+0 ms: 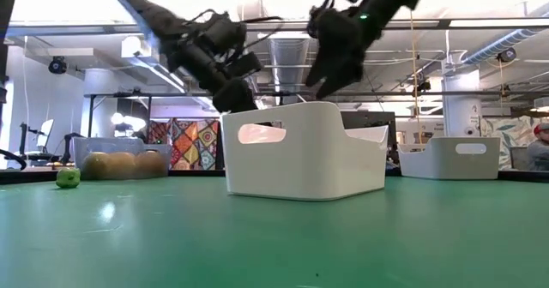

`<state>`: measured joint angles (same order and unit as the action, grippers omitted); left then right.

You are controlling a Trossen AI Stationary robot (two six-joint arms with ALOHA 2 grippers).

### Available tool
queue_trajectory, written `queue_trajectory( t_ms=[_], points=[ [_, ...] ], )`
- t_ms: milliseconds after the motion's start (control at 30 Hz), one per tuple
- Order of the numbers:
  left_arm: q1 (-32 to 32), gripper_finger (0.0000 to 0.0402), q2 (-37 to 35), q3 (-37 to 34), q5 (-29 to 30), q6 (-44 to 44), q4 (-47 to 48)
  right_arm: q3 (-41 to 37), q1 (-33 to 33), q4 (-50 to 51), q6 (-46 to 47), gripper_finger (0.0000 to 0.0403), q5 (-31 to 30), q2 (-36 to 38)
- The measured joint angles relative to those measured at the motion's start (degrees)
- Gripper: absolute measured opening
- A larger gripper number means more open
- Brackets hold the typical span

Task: Sort produce into baskets
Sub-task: Put the yellow lemon into the black bin

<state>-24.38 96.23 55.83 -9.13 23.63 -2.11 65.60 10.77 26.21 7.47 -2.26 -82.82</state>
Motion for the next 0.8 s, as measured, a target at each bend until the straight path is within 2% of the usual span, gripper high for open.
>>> queue_trajectory(
  t_ms=[100,167,333,433,633,800],
  points=[
    [-0.17,0.0283,3.56,8.53,0.54,9.75,14.92,-4.76,-4.24,0.37,4.46,0.0368,-4.26,3.62],
    [-0.17,0.0283,6.71,14.75,3.18,13.67,24.71,-7.98,-7.12,0.52,7.98,0.0368,-7.64,6.43],
    [-0.20,0.0283,17.00,30.80,11.79,17.37,44.99,-15.75,-13.93,0.52,17.51,0.0368,-16.90,12.50],
    [-0.66,0.0283,23.84,39.64,14.26,19.08,54.94,-19.38,-16.83,0.10,22.47,0.0368,-21.40,15.28],
    [-1.50,0.0283,33.85,54.24,14.58,17.98,67.95,-22.84,-19.18,0.54,29.31,0.0368,-23.31,18.25],
    [-1.51,0.0283,34.47,59.75,14.35,16.67,69.89,-23.04,-19.53,0.54,29.18,0.0368,-23.32,18.31]
  ],
)
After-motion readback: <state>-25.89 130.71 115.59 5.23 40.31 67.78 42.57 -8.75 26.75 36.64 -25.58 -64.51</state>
